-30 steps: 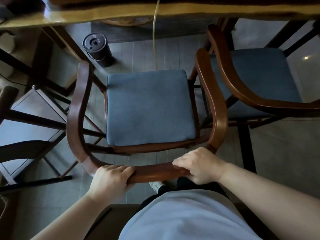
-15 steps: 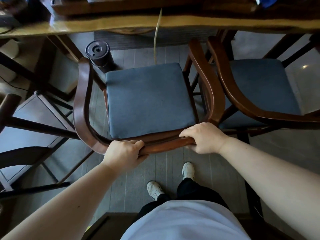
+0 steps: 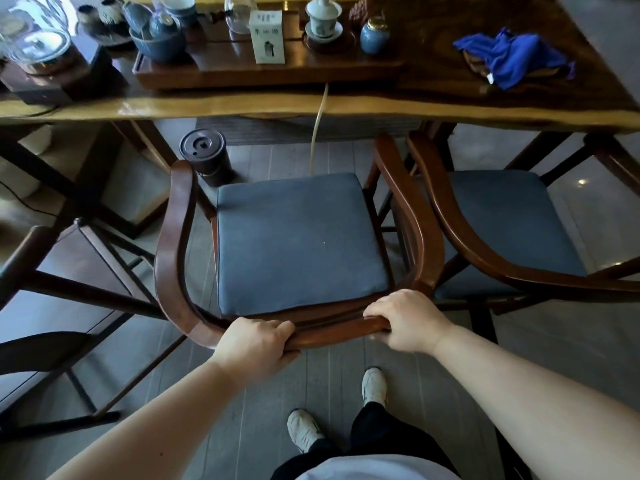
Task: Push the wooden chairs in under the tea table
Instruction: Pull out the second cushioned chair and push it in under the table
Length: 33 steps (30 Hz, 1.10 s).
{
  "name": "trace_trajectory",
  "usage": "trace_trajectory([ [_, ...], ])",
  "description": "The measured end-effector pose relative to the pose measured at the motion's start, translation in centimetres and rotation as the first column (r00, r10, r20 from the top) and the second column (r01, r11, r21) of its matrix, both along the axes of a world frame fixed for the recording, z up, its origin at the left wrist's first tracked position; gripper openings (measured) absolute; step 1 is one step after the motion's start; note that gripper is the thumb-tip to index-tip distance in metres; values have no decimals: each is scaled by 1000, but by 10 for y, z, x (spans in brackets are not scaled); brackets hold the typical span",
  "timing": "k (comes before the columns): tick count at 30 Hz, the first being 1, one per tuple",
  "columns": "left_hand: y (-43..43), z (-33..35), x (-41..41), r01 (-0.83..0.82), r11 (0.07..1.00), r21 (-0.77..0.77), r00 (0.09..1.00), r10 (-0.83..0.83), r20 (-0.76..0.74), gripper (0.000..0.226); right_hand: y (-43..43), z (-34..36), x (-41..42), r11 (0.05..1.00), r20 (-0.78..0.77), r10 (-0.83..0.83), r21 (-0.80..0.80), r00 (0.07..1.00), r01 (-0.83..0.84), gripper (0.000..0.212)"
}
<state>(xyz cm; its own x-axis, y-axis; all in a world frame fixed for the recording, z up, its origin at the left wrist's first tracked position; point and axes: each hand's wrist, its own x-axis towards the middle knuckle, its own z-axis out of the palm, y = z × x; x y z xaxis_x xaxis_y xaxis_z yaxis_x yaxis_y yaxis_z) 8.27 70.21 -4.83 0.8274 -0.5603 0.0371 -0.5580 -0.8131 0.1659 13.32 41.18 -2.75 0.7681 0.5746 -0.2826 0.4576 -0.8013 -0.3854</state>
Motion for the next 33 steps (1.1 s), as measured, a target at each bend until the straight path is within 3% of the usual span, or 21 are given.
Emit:
trace_trajectory([
  [10,53,13,26,-45,991,128,997,52,-53,34,50,-13,-10,997,52,-61,47,997,59,34],
  [15,52,14,22,-102,990,102,988,113,-108,37,43,-20,-7,994,67,-2,105,998,-5,36],
  [20,50,19,24,-115,993,-13,987,112,-118,67,37,-31,0,985,64,77,147,995,-86,30],
  [28,77,15,29,-64,998,12,978,65,-200,34,36,-29,1,984,46,49,169,998,-56,28],
  [33,95,13,38,19,999,-30,985,-24,-170,33,45,-20,-6,988,78,-32,156,996,19,29],
])
